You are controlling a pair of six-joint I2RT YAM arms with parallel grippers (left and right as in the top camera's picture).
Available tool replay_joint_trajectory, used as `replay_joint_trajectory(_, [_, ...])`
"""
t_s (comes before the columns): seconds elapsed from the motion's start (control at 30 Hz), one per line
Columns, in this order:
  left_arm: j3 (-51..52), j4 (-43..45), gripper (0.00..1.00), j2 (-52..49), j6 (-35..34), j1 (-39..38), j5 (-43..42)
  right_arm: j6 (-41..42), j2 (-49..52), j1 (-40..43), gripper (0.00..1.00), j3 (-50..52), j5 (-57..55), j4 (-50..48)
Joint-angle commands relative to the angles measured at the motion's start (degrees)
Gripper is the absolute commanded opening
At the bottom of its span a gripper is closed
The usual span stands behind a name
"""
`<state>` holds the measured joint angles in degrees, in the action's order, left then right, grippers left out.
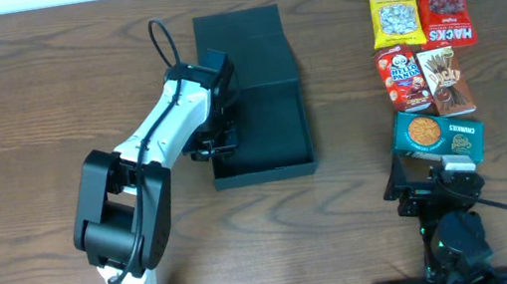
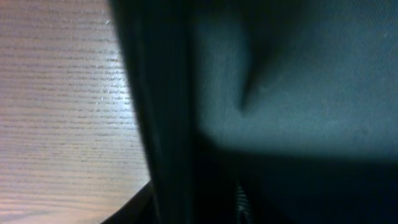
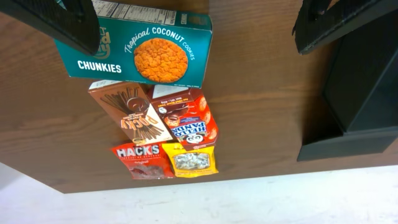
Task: Pack container
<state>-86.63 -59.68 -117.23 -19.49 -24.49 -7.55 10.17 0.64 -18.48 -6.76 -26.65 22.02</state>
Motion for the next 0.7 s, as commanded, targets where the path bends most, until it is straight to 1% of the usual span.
replay_joint_trajectory(0.0, [-0.6,-0.3,0.41,-0.1,0.4,0.1,-0.2,-0.4,-0.3,0.4,0.99,0.2,-0.3,0.0])
replay_joint_trajectory(0.1, [-2.6,-1.2,0.45,0.2,0.9,0.2,-1.5,-0.4,-0.3,0.4,0.99,0.2,-0.3,0.0])
replay_joint_trajectory(0.17, [-4.5,-1.8,0.49,0.5,1.1,0.2,-1.5,-0.4,-0.3,0.4,0.99,0.2,-0.3,0.0])
replay_joint_trajectory(0.27, [-8.9,-1.9,0.64,1.8,1.8,0.2,-0.9,-0.4,-0.3,0.4,0.99,0.2,-0.3,0.0])
replay_joint_trajectory(0.37, [-12.6,-3.1,0.73,3.5,2.8,0.2,-0.8,-0.4,-0.3,0.4,0.99,0.2,-0.3,0.0])
replay_joint_trajectory(0.4, [-13.7,-3.5,0.8,4.2,3.0,0.2,-0.5,-0.4,-0.3,0.4,0.99,0.2,-0.3,0.0])
replay_joint_trajectory(0.43, [-14.6,-3.8,0.92,5.1,3.3,0.2,0.0,-0.4,-0.3,0.4,0.99,0.2,-0.3,0.0])
replay_joint_trajectory(0.47, [-15.2,-4.2,0.95,5.9,3.3,0.2,0.9,-0.4,-0.3,0.4,0.99,0.2,-0.3,0.0])
replay_joint_trajectory(0.5, [-15.7,-4.5,0.97,6.9,3.2,0.2,1.7,-0.4,-0.3,0.4,0.99,0.2,-0.3,0.0])
replay_joint_trajectory(0.53, [-15.8,-4.6,0.95,7.9,3.3,0.2,2.3,-0.4,-0.3,0.4,0.99,0.2,-0.3,0.0])
replay_joint_trajectory(0.67, [-15.9,-4.8,0.95,12.9,3.2,0.1,3.0,-0.4,-0.3,0.4,0.99,0.2,-0.3,0.0])
